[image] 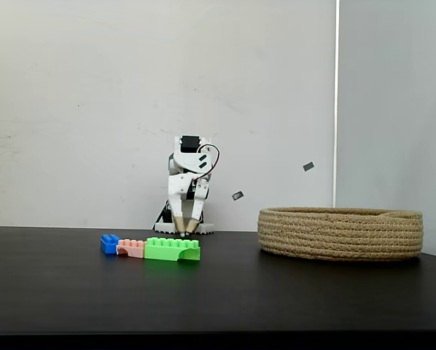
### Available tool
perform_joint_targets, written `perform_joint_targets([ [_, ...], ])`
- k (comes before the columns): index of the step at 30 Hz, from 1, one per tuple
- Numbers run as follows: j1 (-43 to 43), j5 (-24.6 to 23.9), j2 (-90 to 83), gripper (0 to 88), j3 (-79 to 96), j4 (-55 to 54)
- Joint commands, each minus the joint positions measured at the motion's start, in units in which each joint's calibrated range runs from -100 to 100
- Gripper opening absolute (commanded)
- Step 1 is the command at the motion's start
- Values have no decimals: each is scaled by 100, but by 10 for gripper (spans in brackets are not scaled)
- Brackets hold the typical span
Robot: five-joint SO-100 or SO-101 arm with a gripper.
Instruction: Place the lego blocks in the tray
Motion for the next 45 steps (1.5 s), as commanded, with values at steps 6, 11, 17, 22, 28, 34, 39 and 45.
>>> perform_joint_targets([
  [6,-18,-34,-41,4,80,23],
  [11,-18,-34,-41,4,80,23],
  [17,-18,-24,-41,24,80,23],
  [22,-18,-20,-41,22,80,23],
  [28,7,0,-41,3,80,23],
  [34,31,63,-41,3,80,32],
  [39,-76,112,-41,2,80,40],
  [45,-109,112,-41,2,80,40],
])
